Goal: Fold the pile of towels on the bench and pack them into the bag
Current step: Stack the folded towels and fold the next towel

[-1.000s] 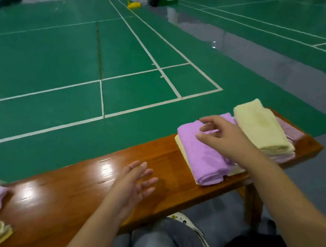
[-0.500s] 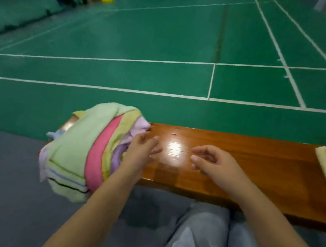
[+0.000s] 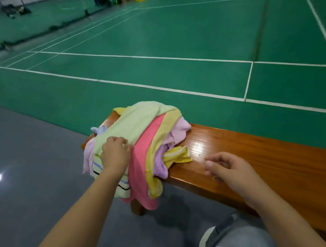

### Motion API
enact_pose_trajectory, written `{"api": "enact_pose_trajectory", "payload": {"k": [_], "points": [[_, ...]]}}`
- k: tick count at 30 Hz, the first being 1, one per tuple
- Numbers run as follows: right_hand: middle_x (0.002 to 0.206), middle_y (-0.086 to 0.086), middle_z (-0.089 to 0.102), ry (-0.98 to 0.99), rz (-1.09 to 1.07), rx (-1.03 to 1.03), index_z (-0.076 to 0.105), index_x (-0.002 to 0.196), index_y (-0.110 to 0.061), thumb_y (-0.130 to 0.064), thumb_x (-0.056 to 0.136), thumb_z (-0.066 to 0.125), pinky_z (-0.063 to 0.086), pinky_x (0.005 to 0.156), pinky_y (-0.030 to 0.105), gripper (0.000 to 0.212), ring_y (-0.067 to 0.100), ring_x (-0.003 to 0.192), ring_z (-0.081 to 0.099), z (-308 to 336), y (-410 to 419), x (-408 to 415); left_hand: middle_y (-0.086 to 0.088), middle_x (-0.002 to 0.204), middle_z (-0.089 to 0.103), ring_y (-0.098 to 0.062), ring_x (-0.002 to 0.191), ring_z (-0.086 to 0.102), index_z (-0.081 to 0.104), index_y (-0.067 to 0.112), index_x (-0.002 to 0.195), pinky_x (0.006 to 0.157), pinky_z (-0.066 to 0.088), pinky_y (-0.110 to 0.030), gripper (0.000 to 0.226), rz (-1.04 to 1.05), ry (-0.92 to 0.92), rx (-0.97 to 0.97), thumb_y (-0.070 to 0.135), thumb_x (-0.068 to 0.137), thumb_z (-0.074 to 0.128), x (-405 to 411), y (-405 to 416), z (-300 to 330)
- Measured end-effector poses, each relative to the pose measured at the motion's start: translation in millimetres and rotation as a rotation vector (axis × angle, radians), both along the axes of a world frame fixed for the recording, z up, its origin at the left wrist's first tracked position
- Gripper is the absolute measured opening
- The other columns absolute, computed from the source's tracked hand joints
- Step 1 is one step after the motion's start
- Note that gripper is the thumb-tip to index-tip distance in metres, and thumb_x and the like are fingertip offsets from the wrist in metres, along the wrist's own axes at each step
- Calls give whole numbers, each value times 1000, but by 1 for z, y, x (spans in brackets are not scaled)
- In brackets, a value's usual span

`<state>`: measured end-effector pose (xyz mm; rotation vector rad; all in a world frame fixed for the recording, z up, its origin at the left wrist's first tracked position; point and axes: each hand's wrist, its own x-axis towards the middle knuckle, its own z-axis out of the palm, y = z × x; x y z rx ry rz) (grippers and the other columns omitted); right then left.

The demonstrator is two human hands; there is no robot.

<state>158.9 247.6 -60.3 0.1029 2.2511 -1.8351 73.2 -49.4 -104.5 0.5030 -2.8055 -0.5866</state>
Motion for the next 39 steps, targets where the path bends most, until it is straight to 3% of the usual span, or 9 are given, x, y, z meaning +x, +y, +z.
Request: {"api": "enact_pose_trajectory", "payload": {"k": [8, 11, 16, 19, 22, 27, 31, 35, 39], "points": [[94, 4, 71, -4, -26, -33, 65, 103, -14, -18, 90, 63, 54, 74, 26, 13, 10, 82, 68, -2, 7, -2, -2, 70, 52, -13, 61, 45, 52, 7, 82, 54, 31, -23, 19, -125, 242, 141, 13, 99, 46, 20, 34, 57], [101, -2, 69, 35, 2, -3, 65, 102, -25, -24, 86, 68, 54, 82, 30, 16, 12, 93, 66, -2, 7, -1, 12, 72, 47, 0, 65, 42, 51, 11, 86, 57, 33, -8, 14, -257, 312, 227, 13, 100, 47, 31, 69, 85], [120, -19, 56, 117, 106, -32, 52, 113, -41, -20, 78, 76, 45, 82, 9, 48, -12, 105, 53, 3, 11, 11, 8, 76, 56, -6, 68, 52, 52, 21, 81, 64, 46, -21, 18, -435, 348, 499, 19, 99, 51, 47, 126, 119], [97, -15, 66, 165, 51, 18, 62, 102, -31, -9, 82, 72, 45, 69, 10, 32, -12, 82, 59, 4, 26, 17, -5, 81, 61, -24, 76, 63, 54, 25, 79, 59, 58, -43, 18, -517, 289, 735, 23, 97, 54, 59, 157, 128], [90, 3, 70, 129, -53, 8, 68, 97, -11, -8, 86, 66, 47, 70, 22, 11, 8, 81, 61, 6, 58, 27, -11, 83, 61, -23, 71, 63, 55, 20, 79, 51, 55, -34, 18, -545, 217, 860, 20, 97, 55, 65, 183, 124], [91, 3, 75, -61, -222, -158, 71, 98, -15, -12, 88, 64, 54, 65, 26, 13, 16, 84, 71, 15, 135, 61, -14, 89, 66, -20, 65, 68, 57, 5, 93, 56, 55, -28, 12, -566, -137, 971, 15, 98, 53, 66, 223, 106], [100, 20, 71, -207, -500, -387, 66, 108, 0, -8, 91, 57, 54, 79, 40, 21, 31, 88, 69, -9, 190, 76, -5, 112, 66, -19, 96, 66, 61, 18, 104, 87, 54, -37, 13, -761, -166, 405, 24, 98, 51, 42, 251, 59], [85, 16, 72, -268, -865, -567, 60, 114, 7, -10, 94, 52, 55, 62, 32, 27, 23, 72, 68, -48, 233, 76, 1, 158, 24, -19, 146, 20, 33, 25, 148, 118, 19, -40, 50, -1040, -309, -314, 38, 100, 42, 16, 266, 6], [123, 27, 57, -235, -1012, -366, 55, 114, 4, -4, 93, 54, 54, 74, 36, 23, 28, 89, 60, -70, 251, 77, 4, 163, 3, -19, 150, 2, 14, 30, 154, 118, 2, -50, 56, -1091, -557, -457, 44, 102, 32, 14, 270, -29]]}}
